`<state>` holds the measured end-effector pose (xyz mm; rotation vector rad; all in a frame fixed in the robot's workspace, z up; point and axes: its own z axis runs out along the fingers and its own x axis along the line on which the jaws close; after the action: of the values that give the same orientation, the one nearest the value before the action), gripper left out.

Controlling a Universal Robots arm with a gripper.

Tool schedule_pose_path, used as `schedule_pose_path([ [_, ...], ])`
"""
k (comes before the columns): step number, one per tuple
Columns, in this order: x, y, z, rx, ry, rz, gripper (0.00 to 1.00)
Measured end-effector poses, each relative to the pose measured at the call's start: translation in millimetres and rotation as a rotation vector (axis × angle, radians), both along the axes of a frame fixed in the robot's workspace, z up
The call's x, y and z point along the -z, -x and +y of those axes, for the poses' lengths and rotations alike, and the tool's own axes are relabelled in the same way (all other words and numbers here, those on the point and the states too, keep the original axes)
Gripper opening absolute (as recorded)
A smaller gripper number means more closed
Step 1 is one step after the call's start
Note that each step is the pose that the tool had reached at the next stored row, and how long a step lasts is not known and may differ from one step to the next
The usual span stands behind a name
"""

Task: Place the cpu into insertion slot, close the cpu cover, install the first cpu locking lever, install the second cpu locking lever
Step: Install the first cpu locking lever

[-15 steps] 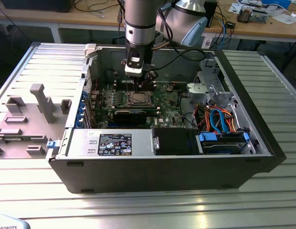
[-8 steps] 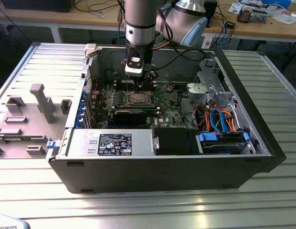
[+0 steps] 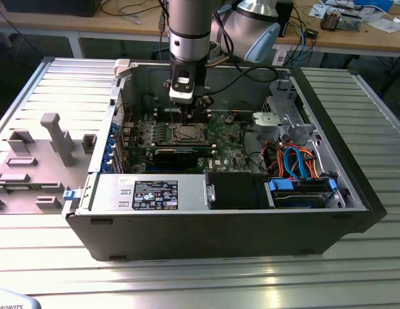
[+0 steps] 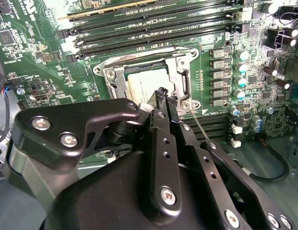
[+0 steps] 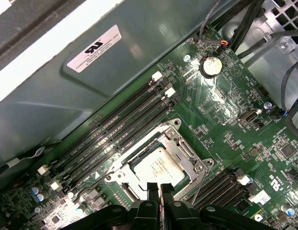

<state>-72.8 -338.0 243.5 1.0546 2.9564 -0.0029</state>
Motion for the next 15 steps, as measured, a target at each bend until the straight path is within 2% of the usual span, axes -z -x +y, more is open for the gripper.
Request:
schedule_pose_path([
  [15,0.0,0.0,0.0,-0.013,0.0001,0.0000,0.16],
])
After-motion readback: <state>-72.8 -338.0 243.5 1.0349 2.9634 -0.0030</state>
